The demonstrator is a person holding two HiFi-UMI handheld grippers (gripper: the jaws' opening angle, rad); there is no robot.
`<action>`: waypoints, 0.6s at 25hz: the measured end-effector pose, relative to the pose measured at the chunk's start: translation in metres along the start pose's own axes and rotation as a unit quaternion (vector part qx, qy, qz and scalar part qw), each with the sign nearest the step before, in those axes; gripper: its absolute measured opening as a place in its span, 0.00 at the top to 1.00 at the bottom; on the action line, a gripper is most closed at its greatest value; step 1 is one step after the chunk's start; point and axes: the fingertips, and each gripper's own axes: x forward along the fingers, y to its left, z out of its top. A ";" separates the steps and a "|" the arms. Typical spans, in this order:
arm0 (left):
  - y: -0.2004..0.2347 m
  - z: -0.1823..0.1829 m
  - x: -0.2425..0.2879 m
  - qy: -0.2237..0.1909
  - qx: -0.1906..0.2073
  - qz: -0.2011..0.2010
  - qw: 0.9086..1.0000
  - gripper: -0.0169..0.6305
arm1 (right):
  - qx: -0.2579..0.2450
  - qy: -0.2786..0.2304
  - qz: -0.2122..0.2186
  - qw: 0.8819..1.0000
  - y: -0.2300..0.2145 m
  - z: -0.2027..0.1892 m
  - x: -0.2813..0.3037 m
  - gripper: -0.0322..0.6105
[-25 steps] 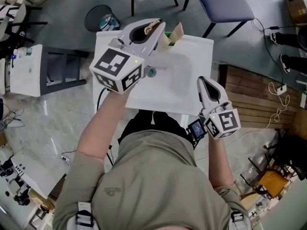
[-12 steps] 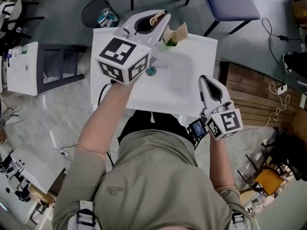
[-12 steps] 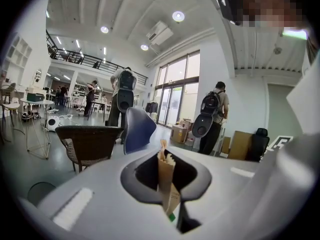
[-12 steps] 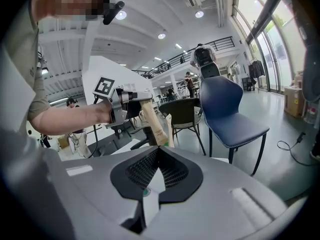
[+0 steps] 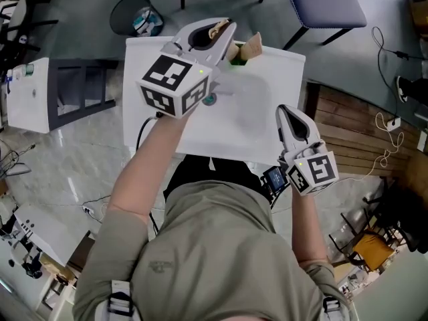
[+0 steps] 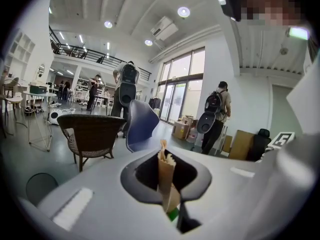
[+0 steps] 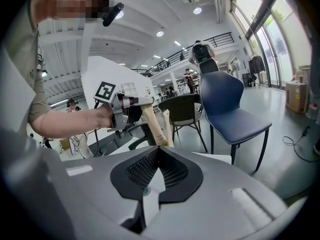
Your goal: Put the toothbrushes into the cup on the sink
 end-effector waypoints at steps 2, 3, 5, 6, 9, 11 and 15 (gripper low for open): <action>0.000 -0.003 0.003 0.002 -0.002 0.001 1.000 0.96 | 0.002 0.002 0.002 1.000 -0.001 -0.001 0.000 0.93; 0.000 -0.004 0.004 0.003 -0.003 0.001 1.000 0.96 | 0.002 0.002 0.002 1.000 -0.001 -0.001 0.001 0.93; 0.001 -0.007 0.006 0.005 -0.003 0.003 1.000 0.96 | 0.003 0.003 0.003 1.000 -0.002 -0.002 0.003 0.93; 0.002 -0.009 0.007 0.007 -0.002 0.004 1.000 0.96 | 0.004 0.004 0.002 1.000 -0.003 -0.003 0.003 0.93; 0.001 -0.014 0.011 0.013 0.006 0.008 1.000 0.96 | 0.006 0.006 0.002 1.000 -0.006 -0.006 0.005 0.93; 0.001 -0.015 0.013 0.016 0.014 0.010 1.000 0.96 | 0.008 0.007 0.002 1.000 -0.007 -0.008 0.006 0.93; 0.001 -0.016 0.016 0.021 0.016 0.011 1.000 0.96 | 0.012 0.009 0.005 1.000 -0.006 -0.011 0.007 0.93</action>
